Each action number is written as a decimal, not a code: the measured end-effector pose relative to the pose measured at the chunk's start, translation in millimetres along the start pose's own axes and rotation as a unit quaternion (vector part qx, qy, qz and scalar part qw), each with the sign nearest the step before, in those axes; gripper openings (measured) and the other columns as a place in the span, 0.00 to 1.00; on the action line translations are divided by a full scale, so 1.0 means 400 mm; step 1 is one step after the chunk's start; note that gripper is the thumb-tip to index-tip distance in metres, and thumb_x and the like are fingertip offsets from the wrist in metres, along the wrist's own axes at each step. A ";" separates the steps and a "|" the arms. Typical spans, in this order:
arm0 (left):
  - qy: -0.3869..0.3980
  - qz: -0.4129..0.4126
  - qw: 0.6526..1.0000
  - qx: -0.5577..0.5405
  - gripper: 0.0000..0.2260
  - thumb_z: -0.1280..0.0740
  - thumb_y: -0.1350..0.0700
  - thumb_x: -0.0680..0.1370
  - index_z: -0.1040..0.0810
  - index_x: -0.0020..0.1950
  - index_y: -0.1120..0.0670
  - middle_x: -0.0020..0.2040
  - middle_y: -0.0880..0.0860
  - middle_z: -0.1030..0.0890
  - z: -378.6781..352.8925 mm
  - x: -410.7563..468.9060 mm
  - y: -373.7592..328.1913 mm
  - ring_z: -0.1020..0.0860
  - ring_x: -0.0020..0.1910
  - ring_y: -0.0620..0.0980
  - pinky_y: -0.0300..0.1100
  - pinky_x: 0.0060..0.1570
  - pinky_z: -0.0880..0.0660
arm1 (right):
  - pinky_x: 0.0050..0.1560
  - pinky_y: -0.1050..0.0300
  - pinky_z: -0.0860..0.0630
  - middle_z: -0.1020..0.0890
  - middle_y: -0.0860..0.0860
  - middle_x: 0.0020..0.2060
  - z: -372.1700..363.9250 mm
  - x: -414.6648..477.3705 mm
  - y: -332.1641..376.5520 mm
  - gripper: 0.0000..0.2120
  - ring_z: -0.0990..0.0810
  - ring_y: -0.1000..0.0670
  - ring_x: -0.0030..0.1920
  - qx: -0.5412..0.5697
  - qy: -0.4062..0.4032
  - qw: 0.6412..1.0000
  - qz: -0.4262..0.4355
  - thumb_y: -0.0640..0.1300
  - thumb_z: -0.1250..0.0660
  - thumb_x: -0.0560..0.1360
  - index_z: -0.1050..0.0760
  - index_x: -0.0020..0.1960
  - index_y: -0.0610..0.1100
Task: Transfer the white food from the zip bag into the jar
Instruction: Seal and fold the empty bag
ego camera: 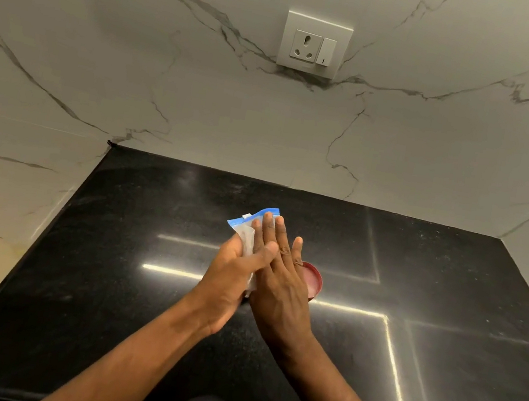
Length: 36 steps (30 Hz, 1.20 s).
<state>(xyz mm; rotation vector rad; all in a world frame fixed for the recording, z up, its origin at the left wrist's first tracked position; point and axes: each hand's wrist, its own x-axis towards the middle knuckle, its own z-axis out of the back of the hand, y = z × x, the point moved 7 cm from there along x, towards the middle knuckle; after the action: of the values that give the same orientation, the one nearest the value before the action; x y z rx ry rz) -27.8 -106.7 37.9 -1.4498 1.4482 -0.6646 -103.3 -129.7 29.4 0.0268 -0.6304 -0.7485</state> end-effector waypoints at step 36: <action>0.026 0.087 0.996 0.016 0.15 0.39 0.61 0.80 0.12 0.57 0.58 0.63 0.55 0.14 0.061 0.028 -0.062 0.18 0.64 0.62 0.58 0.62 0.24 | 0.21 0.60 0.27 0.13 0.40 0.55 0.080 -0.010 -0.106 0.19 0.13 0.41 0.37 0.671 0.098 0.607 -0.414 0.26 0.42 0.78 0.26 0.33 0.42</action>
<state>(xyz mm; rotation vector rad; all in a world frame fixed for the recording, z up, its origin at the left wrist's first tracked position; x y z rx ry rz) 6.3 -115.3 47.4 -1.2737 1.5771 -0.6177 -149.5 -152.6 43.2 1.9170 -0.8401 -0.9569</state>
